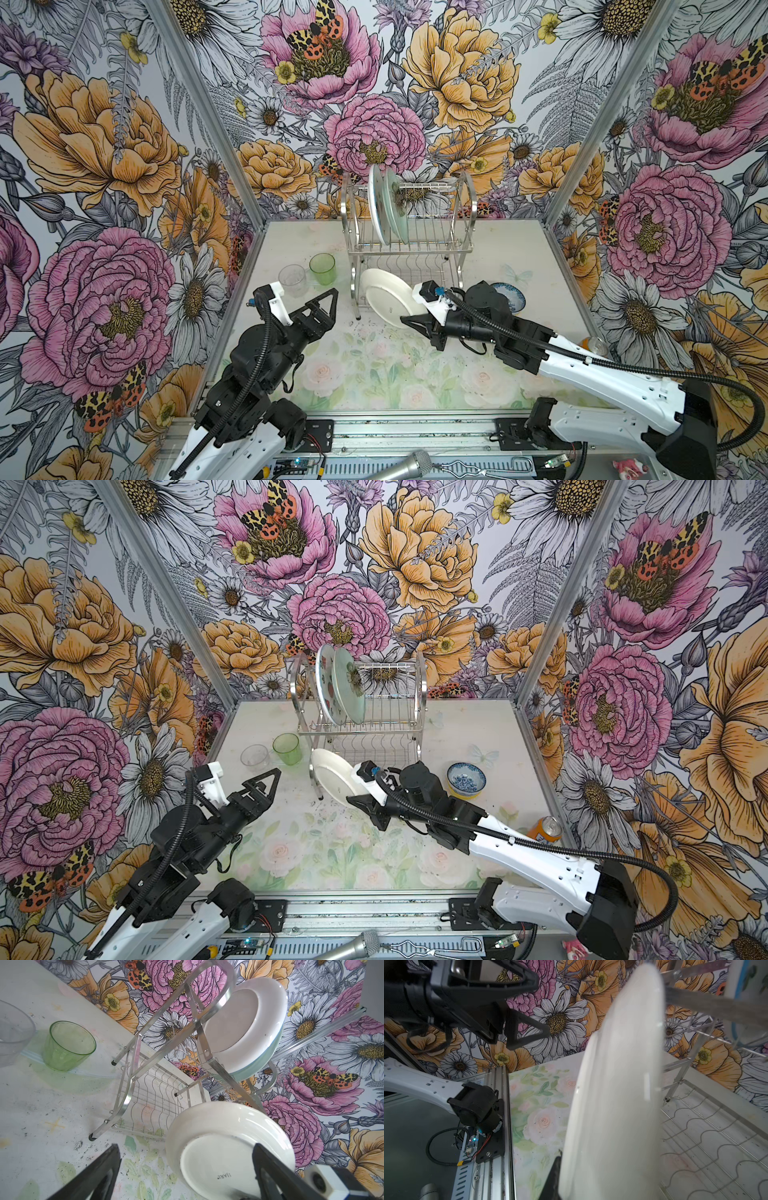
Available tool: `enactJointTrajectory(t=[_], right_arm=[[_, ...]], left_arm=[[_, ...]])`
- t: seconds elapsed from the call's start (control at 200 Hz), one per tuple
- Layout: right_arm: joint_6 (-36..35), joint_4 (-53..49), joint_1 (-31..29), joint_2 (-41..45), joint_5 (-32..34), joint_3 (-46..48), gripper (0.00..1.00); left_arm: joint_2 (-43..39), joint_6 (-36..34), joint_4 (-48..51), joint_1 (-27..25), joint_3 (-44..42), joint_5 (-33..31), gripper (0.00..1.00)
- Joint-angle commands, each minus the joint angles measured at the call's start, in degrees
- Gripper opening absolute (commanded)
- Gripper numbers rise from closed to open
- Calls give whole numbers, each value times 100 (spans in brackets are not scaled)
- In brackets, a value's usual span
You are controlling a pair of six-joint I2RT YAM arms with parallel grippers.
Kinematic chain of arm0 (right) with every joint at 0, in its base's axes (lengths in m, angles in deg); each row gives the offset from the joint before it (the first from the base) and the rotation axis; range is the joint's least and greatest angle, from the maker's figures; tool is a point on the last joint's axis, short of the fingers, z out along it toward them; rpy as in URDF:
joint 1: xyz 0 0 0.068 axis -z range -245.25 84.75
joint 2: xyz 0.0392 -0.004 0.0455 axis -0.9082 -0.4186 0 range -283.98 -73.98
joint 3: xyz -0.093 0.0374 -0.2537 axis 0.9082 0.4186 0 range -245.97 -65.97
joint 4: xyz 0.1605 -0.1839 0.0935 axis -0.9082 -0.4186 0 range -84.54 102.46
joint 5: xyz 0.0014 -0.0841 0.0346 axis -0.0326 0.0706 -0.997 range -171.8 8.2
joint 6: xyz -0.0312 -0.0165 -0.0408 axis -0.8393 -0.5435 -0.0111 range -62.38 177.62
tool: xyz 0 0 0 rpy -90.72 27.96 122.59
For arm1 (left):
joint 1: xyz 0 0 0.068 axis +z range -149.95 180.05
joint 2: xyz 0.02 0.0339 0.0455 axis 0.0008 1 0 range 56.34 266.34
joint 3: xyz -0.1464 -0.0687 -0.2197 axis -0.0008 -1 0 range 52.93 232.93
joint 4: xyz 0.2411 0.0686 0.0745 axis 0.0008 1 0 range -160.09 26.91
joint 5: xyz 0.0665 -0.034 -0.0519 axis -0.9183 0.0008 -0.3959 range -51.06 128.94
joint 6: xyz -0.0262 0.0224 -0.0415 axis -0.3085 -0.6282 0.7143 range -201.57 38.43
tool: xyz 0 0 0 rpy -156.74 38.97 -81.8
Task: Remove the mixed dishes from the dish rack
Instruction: 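Carry the white plate across toward the left gripper over the table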
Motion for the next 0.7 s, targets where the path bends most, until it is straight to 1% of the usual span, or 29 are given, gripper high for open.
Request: enactJointTrajectory(t=[0.0,0.095,0.16,0.215,0.335,0.49,0.696], right_arm=[[-534,648,-190,-194,697,-521,0],[-666,636,-294,-514,867,-695,0],[-767,641,-398,-722,1118,-796,0],[-885,649,-507,-855,1339,-871,0],[-1097,685,-738,-1084,1721,-1008,0],[-1380,685,-1013,-1405,2056,-1177,0],[-1532,685,-1218,-1642,2170,-1307,0]], left_arm=[[260,318,423,197,248,126,99],[536,391,606,441,410,616,99],[641,484,637,650,428,1037,99],[668,586,636,830,393,1382,99],[603,795,637,1151,251,1912,99],[503,1082,637,1508,93,2434,99],[486,1224,632,1832,65,2857,99]])
